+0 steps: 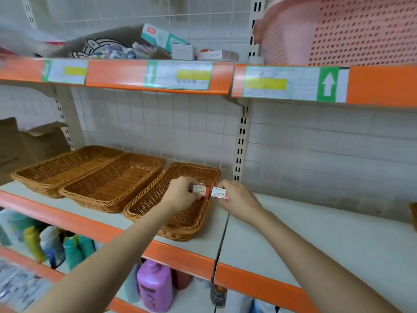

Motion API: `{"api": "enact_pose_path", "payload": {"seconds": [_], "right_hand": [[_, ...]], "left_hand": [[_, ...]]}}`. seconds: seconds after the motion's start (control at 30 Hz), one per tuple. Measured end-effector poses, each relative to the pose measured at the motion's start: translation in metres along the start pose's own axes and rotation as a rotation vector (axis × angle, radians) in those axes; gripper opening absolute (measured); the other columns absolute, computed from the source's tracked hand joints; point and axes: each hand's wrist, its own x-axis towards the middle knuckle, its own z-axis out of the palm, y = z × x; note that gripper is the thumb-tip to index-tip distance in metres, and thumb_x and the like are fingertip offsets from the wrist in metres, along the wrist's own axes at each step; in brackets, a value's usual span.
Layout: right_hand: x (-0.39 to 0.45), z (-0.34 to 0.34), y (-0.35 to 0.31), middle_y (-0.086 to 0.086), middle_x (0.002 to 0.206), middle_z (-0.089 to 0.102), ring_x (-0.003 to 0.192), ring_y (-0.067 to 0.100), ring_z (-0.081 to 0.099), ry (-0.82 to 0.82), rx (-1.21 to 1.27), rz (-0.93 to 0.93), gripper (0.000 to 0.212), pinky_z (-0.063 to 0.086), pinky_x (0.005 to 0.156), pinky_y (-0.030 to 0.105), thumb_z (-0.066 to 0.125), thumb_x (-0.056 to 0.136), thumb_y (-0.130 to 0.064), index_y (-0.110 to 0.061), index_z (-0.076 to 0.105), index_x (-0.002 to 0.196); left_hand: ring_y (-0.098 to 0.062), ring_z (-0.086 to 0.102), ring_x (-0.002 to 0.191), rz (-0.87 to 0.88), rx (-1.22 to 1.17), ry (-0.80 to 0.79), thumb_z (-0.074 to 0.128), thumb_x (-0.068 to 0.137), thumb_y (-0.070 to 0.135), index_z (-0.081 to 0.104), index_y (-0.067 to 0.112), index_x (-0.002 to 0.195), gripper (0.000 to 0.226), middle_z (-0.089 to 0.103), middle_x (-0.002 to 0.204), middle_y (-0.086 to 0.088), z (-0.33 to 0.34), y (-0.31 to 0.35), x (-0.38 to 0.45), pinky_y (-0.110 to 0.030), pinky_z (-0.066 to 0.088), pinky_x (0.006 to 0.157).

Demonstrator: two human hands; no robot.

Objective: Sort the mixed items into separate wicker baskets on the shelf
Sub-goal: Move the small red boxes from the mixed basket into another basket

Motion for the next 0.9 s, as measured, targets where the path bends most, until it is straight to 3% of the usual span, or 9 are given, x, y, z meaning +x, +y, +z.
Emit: {"api": "enact_pose_path", "payload": {"seconds": [0.13, 0.27, 0.43, 0.53, 0.67, 0.9], "right_hand": [[0.02, 0.014, -0.008, 0.003, 0.113, 0.06, 0.1, 0.021, 0.054, -0.023, 0.023, -0.044, 0.026, 0.042, 0.077, 0.033, 0.055, 0.088, -0.017, -0.014, 0.057, 0.114], [0.034, 0.027, -0.013, 0.001, 0.118, 0.058, 0.105, 0.018, 0.051, -0.041, 0.004, -0.079, 0.029, 0.039, 0.08, 0.03, 0.054, 0.089, -0.02, -0.016, 0.055, 0.118], [0.045, 0.036, -0.021, 0.002, 0.12, 0.048, 0.112, 0.018, 0.042, -0.072, -0.091, -0.106, 0.034, 0.032, 0.087, 0.029, 0.055, 0.091, -0.025, -0.014, 0.052, 0.123], [0.05, 0.041, -0.028, 0.002, 0.118, 0.045, 0.113, 0.02, 0.039, -0.088, -0.184, -0.068, 0.036, 0.03, 0.09, 0.031, 0.056, 0.09, -0.03, -0.013, 0.052, 0.122], [0.061, 0.047, -0.043, 0.004, 0.119, 0.048, 0.115, 0.021, 0.038, -0.117, -0.288, -0.016, 0.039, 0.029, 0.095, 0.034, 0.055, 0.09, -0.034, -0.013, 0.054, 0.124], [0.071, 0.067, -0.066, 0.005, 0.118, 0.058, 0.115, 0.024, 0.046, -0.31, -0.391, 0.09, 0.027, 0.029, 0.1, 0.038, 0.051, 0.094, -0.034, -0.017, 0.061, 0.113]], "left_hand": [[-0.013, 0.054, 0.089, -0.064, 0.081, -0.064, 0.073, 0.084, 0.021, 0.065, 0.011, 0.118, 0.036, 0.066, 0.11, -0.006, -0.008, -0.021, 0.006, -0.022, 0.04, 0.072], [-0.02, 0.058, 0.105, -0.113, 0.133, -0.12, 0.072, 0.084, 0.018, 0.061, 0.014, 0.121, 0.038, 0.063, 0.119, -0.009, -0.012, -0.039, 0.011, -0.021, 0.041, 0.076], [-0.012, 0.051, 0.089, -0.101, 0.127, -0.168, 0.071, 0.085, 0.016, 0.053, 0.018, 0.11, 0.031, 0.061, 0.112, -0.006, -0.015, -0.058, 0.022, -0.015, 0.039, 0.058], [-0.013, 0.053, 0.09, -0.033, 0.2, -0.246, 0.071, 0.085, 0.021, 0.054, 0.017, 0.111, 0.031, 0.061, 0.109, -0.002, -0.017, -0.067, 0.029, -0.016, 0.04, 0.066], [-0.018, 0.058, 0.107, 0.092, 0.338, -0.341, 0.067, 0.088, 0.025, 0.053, 0.013, 0.123, 0.04, 0.062, 0.118, -0.004, -0.025, -0.079, 0.04, -0.024, 0.043, 0.082], [-0.021, 0.055, 0.105, 0.361, 0.589, -0.386, 0.064, 0.088, 0.035, 0.061, 0.011, 0.107, 0.031, 0.057, 0.116, -0.006, -0.025, -0.097, 0.064, -0.031, 0.045, 0.088]]}}
